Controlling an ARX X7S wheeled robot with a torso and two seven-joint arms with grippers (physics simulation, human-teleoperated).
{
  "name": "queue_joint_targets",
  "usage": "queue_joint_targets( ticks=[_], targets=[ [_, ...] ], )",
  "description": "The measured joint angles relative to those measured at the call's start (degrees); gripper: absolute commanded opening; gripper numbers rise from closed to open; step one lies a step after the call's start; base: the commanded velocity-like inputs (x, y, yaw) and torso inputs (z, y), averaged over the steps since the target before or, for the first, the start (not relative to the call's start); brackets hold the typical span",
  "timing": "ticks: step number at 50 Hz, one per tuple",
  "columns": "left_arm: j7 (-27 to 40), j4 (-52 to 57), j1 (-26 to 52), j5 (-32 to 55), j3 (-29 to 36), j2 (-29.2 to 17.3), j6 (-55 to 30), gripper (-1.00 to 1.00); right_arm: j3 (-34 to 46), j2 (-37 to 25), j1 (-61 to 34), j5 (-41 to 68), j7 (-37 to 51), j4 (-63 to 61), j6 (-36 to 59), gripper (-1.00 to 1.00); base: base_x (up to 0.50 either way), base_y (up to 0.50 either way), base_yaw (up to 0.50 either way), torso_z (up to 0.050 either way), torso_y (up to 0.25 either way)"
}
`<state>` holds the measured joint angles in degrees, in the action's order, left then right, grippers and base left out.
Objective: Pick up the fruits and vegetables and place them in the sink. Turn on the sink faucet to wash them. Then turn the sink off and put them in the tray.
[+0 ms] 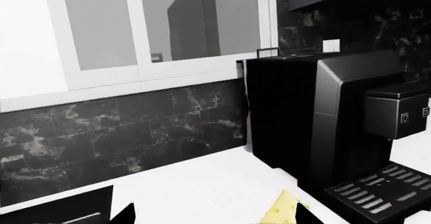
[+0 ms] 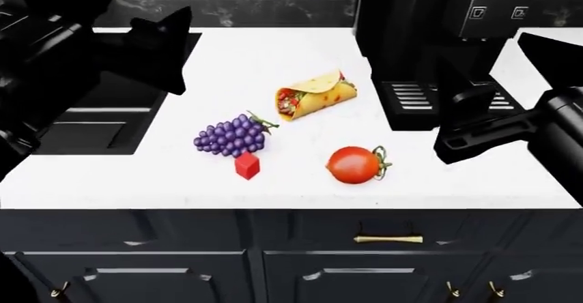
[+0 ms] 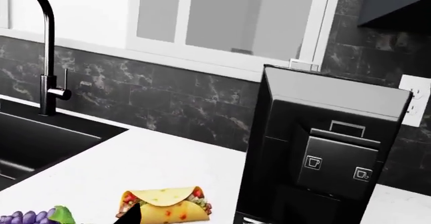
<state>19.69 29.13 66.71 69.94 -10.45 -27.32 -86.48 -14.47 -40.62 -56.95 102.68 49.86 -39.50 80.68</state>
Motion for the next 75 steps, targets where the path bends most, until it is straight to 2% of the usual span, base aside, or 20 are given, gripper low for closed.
queue_joint_targets(
  ticks=[16, 21, 25, 34, 42, 49, 60, 75],
  targets=[
    [2.16, -1.92, 2.51, 4.29, 1.65, -1.48, 0.55, 1.0, 1.7, -1.66, -2.09, 1.91, 0.4, 0.53, -0.88, 1.0, 0.36, 0.0, 0.0, 0.0, 0.001],
    [-0.32, -3.42, 4.11, 4.64, 3.88, -2.52, 0.88, 1.0, 2.48, -2.35, -2.92, 3.21, 0.76, 0.67, -1.54, 1.0, 0.0, 0.0, 0.0, 0.0, 0.0],
    [-7.75, -6.75, 6.82, 2.11, 8.73, -4.4, 2.97, 1.0, 3.32, -3.06, -3.76, 4.82, 0.95, 0.77, -2.09, 1.0, 0.0, 0.0, 0.0, 0.0, 0.0],
    [-32.89, -19.85, 16.72, -10.28, 26.33, -8.8, 12.5, 1.0, 4.86, -4.05, -5.01, 7.55, 0.3, 0.6, -2.71, 1.0, 0.0, 0.0, 0.0, 0.0, 0.0],
    [-54.75, -33.28, 25.42, -21.76, 41.87, -9.7, 22.63, 1.0, 6.71, -2.86, -6.31, 5.97, -1.67, 1.16, -1.94, 1.0, 0.0, 0.0, 0.0, 0.0, 0.0],
    [-68.95, -40.44, 29.82, -30.92, 54.11, -10.27, 30.33, 1.0, 8.85, 0.09, -7.15, 0.71, -4.75, 1.74, -0.61, 1.0, 0.0, 0.0, 0.0, 0.0, 0.0],
    [-81.16, -42.22, 31.98, -41.44, 68.0, -12.06, 38.67, 1.0, 10.72, 1.81, -7.39, -3.06, -6.98, 1.54, -0.18, 1.0, 0.0, 0.0, 0.0, 0.0, 0.0],
    [-86.49, -36.65, 30.6, -45.38, 76.23, -13.66, 40.41, 1.0, 11.56, -1.13, -4.74, 0.23, -5.77, 0.47, -1.09, 1.0, 0.0, 0.0, 0.0, 0.0, 0.0]
  ],
)
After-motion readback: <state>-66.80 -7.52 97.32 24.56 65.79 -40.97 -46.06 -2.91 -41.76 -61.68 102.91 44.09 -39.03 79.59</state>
